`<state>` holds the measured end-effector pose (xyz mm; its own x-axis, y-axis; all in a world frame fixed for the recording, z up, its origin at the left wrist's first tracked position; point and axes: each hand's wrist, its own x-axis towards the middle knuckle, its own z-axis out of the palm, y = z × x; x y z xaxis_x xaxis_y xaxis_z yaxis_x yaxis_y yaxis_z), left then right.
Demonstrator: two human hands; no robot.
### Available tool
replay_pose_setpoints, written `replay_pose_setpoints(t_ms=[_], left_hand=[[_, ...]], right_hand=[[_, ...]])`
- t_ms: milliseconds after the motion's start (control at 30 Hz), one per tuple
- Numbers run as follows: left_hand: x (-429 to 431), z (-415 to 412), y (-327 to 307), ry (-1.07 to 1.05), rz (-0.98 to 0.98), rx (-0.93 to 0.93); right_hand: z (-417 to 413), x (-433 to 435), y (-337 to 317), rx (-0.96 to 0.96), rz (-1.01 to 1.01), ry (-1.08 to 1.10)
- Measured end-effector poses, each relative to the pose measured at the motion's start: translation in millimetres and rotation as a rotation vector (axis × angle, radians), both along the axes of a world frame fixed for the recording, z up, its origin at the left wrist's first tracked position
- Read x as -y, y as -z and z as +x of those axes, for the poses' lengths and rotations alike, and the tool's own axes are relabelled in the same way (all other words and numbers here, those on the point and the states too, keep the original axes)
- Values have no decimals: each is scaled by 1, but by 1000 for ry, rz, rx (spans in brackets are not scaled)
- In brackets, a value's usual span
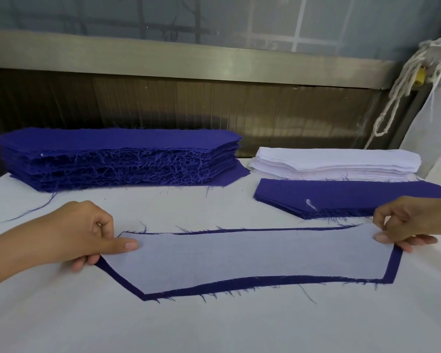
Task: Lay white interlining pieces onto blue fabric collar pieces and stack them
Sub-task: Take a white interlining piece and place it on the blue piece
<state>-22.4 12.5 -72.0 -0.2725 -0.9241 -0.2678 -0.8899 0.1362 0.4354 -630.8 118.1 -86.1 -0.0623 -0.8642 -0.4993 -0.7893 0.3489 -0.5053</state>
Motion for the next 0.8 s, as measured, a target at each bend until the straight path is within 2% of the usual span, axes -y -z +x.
replay_pose_setpoints(t_ms=[133, 333, 500, 633, 800], left_hand=[[4, 5, -1, -27, -9, 30], [3, 5, -14, 16, 69, -22], [8, -6, -20, 37, -115, -110], [10, -39, -29, 116, -237, -197], [24, -99, -39, 257, -339, -272]], right_hand=[[-4, -1, -1, -5, 0, 24], [-7, -2, -1, 24, 4, 23], [-1, 0, -14, 88, -19, 37], [5, 10, -36, 163, -212, 248], [-3, 26, -58, 117, -476, 566]])
